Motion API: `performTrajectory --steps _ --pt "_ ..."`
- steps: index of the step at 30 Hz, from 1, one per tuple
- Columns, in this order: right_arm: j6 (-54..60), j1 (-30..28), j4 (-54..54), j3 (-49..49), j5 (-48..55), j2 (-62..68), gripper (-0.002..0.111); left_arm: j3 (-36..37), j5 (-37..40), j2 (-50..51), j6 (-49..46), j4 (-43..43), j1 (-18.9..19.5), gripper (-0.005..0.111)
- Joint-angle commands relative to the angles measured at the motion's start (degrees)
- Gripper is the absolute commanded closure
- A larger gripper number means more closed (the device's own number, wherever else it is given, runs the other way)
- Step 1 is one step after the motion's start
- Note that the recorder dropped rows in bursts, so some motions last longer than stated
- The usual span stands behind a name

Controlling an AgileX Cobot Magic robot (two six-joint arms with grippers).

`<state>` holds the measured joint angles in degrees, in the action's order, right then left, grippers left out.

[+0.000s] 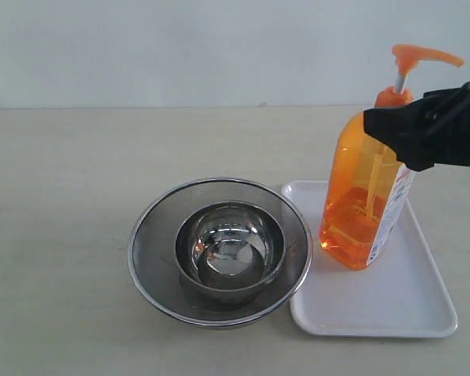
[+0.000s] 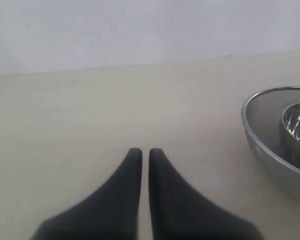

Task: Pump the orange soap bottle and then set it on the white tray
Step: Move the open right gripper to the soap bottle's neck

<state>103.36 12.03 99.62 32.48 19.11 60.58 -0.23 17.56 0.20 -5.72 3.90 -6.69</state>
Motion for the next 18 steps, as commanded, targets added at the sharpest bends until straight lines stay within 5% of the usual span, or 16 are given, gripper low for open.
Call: performTrajectory --steps 1,18 --pt "1.24 -0.11 0.33 1.62 0.01 1.79 0.039 0.23 -0.02 -0.20 0.16 -0.17 0.28 0.102" --pt "-2.94 -0.11 0.33 2.83 -0.24 2.08 0.039 0.23 -0.02 -0.20 0.16 -0.17 0.28 0.102"
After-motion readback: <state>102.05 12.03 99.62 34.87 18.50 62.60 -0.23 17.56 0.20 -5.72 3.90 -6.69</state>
